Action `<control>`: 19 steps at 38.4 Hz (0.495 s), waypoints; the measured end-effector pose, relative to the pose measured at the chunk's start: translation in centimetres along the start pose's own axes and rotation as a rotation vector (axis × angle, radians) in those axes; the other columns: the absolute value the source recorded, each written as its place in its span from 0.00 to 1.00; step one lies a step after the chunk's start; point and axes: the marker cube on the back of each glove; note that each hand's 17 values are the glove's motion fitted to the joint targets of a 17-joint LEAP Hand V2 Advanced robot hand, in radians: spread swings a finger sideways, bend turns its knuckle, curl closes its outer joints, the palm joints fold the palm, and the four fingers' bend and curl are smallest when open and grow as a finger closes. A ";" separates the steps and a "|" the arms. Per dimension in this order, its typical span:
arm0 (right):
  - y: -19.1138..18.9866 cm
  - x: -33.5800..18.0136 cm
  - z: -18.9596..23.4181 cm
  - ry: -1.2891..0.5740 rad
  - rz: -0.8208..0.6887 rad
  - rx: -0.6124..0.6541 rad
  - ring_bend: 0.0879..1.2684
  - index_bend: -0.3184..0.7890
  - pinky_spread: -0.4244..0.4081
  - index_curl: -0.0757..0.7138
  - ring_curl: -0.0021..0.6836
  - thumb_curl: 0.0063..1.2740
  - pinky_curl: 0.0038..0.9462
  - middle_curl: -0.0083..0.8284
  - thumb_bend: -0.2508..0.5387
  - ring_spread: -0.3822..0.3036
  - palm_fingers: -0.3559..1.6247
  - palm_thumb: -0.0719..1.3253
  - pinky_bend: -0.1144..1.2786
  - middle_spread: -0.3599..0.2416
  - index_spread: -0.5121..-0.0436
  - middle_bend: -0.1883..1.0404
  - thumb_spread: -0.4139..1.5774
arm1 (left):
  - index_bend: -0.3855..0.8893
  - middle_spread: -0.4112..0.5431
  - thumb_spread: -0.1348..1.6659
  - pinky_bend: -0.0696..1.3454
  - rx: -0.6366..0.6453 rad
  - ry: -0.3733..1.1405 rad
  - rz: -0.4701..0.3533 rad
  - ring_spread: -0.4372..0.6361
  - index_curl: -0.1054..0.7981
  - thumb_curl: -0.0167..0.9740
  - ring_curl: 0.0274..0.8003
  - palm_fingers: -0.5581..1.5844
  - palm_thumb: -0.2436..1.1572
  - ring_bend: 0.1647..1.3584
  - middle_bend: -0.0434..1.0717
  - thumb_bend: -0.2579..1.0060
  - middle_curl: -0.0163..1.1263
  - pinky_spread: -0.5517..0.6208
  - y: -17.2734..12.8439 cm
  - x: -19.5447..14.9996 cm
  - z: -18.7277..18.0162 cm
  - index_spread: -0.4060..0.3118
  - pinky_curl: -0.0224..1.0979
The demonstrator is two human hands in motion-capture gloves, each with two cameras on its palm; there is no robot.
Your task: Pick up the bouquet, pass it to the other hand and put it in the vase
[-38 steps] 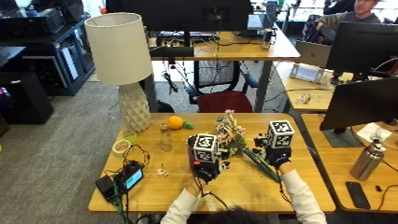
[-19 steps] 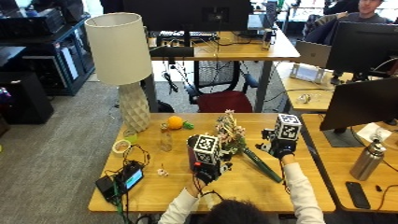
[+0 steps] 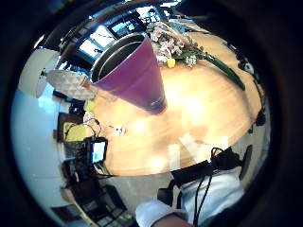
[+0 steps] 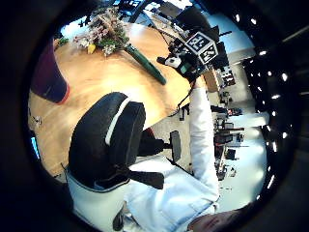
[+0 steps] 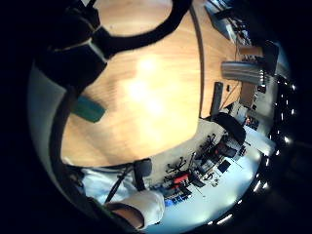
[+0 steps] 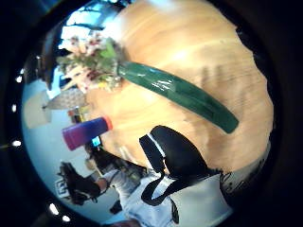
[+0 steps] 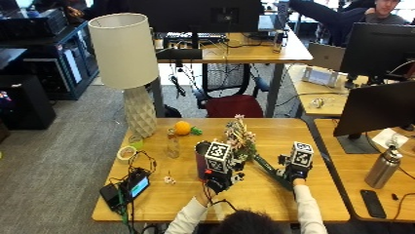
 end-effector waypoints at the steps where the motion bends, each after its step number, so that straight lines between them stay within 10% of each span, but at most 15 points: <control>1: 0.1 0.5 0.1 0.050 0.032 -0.014 0.58 0.32 0.79 0.13 0.51 0.20 0.39 0.43 0.32 0.69 0.42 0.33 0.66 0.71 0.75 0.44 0.73 | 0.44 0.61 0.73 0.27 -0.012 -0.009 0.018 0.75 0.49 0.24 0.27 0.37 0.34 0.27 0.19 0.19 0.22 0.84 0.0 0.5 0.2 0.52 0.28; 10: -2.1 1.1 5.4 0.116 -0.037 0.015 0.37 0.48 0.83 0.27 0.44 0.21 0.37 0.44 0.29 0.74 0.31 0.34 0.57 0.69 0.68 0.43 0.72 | 0.44 0.61 0.73 0.27 -0.039 -0.023 0.025 0.75 0.51 0.25 0.28 0.37 0.34 0.27 0.19 0.19 0.23 0.84 -0.5 0.9 1.2 0.52 0.29; 19: -2.6 0.8 6.6 0.049 -0.016 0.112 0.23 0.68 0.81 0.43 0.35 0.25 0.30 0.42 0.44 0.71 0.42 0.54 0.45 0.53 0.45 0.35 0.74 | 0.44 0.61 0.73 0.26 -0.065 -0.013 0.020 0.76 0.51 0.25 0.29 0.37 0.34 0.27 0.19 0.19 0.24 0.84 -1.4 0.8 2.2 0.52 0.30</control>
